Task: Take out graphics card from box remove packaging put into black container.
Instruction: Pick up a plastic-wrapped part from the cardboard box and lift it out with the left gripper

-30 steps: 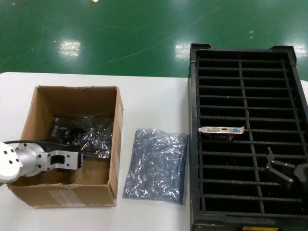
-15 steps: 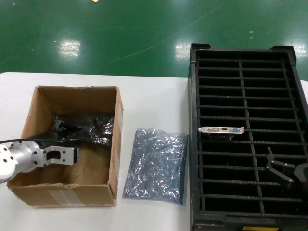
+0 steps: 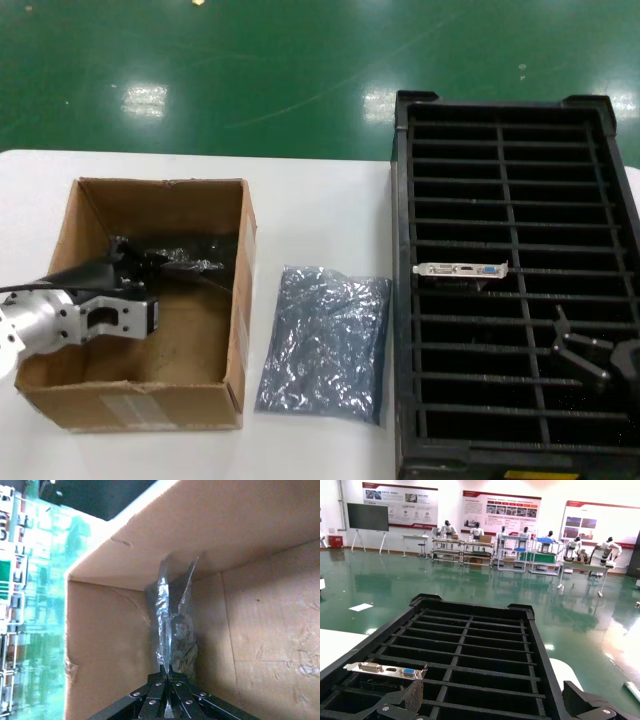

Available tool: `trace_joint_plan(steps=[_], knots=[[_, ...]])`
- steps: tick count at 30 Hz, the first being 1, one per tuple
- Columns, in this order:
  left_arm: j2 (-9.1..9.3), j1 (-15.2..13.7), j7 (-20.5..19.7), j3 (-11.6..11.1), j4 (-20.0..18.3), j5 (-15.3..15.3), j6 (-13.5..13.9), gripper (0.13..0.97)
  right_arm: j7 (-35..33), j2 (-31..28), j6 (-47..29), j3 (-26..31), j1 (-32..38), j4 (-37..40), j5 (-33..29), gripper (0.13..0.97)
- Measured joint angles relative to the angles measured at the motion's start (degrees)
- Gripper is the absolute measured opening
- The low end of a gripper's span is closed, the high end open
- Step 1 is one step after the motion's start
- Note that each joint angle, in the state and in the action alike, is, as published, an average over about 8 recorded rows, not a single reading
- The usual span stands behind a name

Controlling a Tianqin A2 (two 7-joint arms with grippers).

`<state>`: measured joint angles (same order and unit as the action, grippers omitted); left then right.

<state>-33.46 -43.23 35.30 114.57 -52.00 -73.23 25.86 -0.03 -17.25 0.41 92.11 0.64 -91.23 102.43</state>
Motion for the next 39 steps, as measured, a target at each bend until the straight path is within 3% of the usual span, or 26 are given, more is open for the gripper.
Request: trace_joint_plan(steps=[10, 19, 29, 39], knots=[[-2.11, 2.7, -2.6, -1.1, -6.7, 1.0, -0.7, 0.14, 0.0, 0.0, 0.0, 0.0, 0.0, 0.0, 0.0, 0.966], [-5.23, 6.6, -5.9, -4.0, -14.9, 1.5, -2.3, 0.14, 0.0, 0.0, 0.0, 0.0, 0.0, 0.0, 0.0, 0.966], [-9.69, 14.6, -10.5, -10.0, -27.8, 2.9, -5.0, 0.14, 0.0, 0.0, 0.0, 0.0, 0.0, 0.0, 0.0, 0.966], [-12.52, 24.6, -15.2, -17.1, -40.6, 3.8, -6.9, 0.14, 0.0, 0.0, 0.0, 0.0, 0.0, 0.0, 0.0, 0.966]])
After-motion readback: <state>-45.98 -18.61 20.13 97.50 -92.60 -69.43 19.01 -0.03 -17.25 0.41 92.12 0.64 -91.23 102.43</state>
